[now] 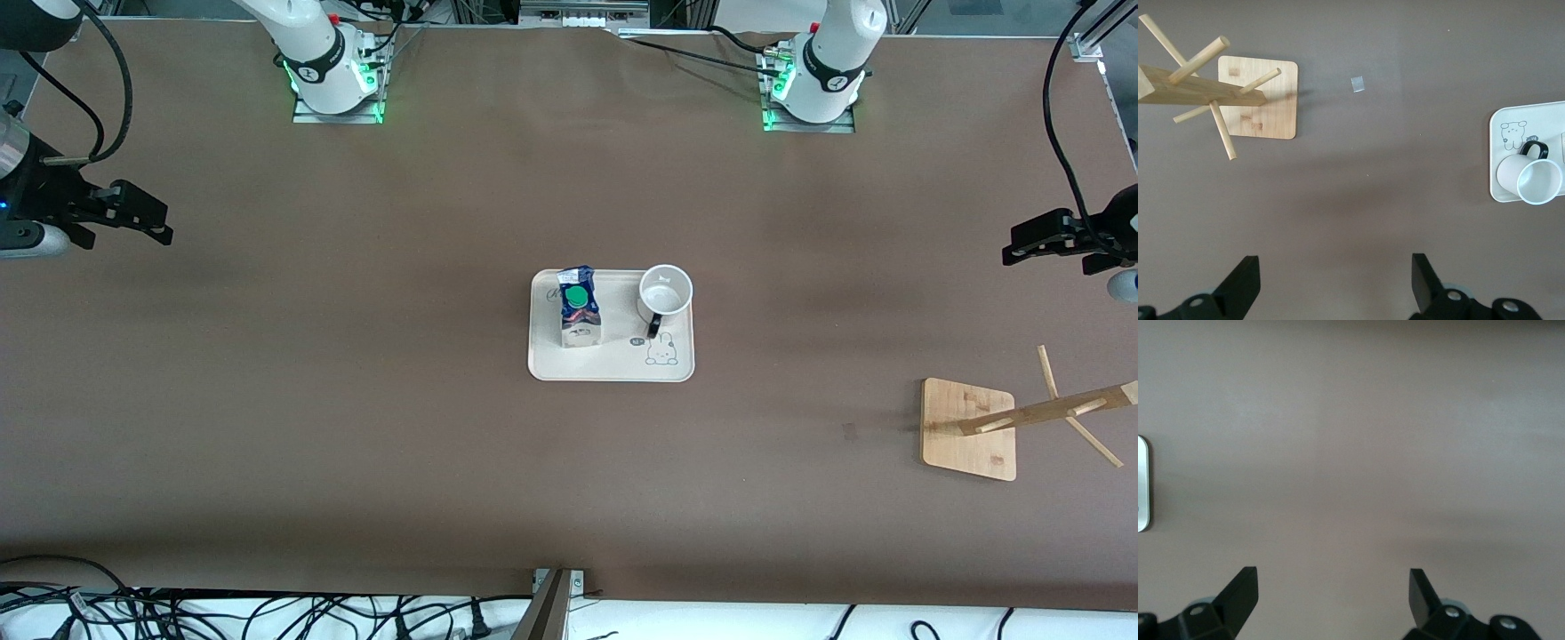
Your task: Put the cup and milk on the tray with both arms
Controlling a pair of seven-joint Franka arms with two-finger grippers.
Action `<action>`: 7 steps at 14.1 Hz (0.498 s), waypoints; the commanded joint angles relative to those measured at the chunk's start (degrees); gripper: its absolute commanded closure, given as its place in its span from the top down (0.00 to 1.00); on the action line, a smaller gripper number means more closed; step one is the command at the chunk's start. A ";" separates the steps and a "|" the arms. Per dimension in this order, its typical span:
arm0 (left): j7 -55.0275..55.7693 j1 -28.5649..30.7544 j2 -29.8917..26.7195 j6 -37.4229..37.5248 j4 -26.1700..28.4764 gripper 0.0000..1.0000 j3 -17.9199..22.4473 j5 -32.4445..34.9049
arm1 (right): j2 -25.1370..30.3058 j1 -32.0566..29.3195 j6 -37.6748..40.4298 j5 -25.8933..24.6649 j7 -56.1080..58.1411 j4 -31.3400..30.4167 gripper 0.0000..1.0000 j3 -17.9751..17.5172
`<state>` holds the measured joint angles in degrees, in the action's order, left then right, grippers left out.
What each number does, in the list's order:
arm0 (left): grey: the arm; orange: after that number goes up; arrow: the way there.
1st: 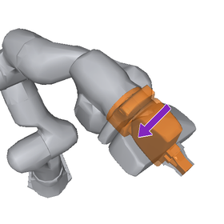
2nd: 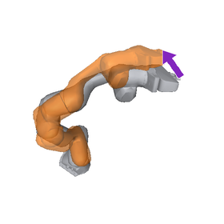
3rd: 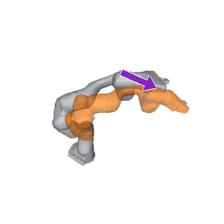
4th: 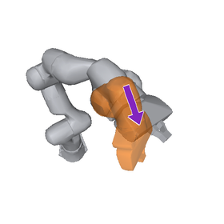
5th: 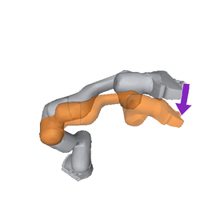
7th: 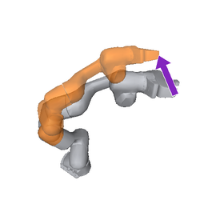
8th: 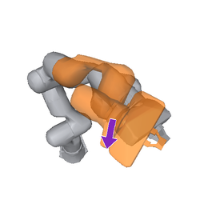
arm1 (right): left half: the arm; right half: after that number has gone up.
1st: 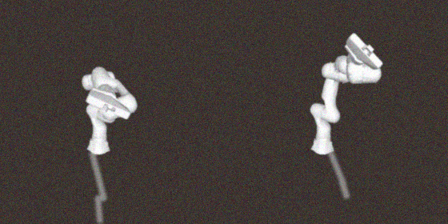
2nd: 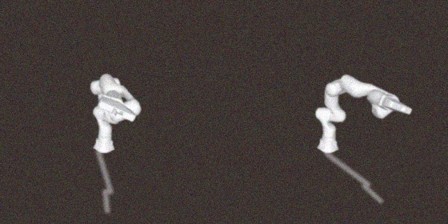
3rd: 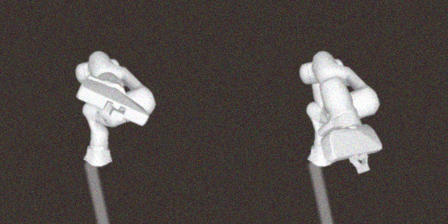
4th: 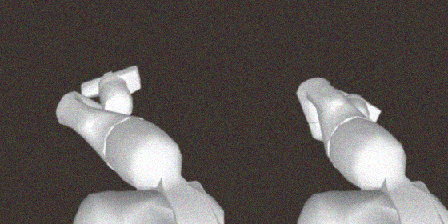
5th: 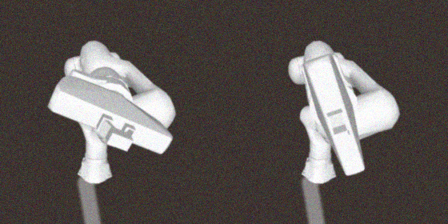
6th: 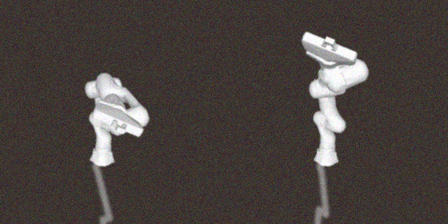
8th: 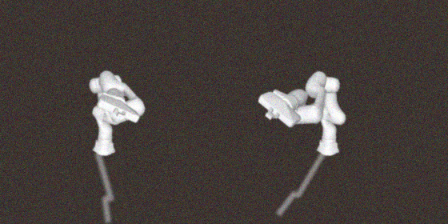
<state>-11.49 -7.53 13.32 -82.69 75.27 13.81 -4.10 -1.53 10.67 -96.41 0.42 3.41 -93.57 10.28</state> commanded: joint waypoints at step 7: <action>0.68 -1.25 -6.99 -4.06 6.64 1.00 -0.98 1.29 | -0.05 -0.12 0.87 0.81 0.89 0.76 1.00 0.00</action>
<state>-11.49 -7.82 8.54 -85.28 79.13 13.30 -4.10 -1.54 10.67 -96.39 0.42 3.43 -93.57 10.28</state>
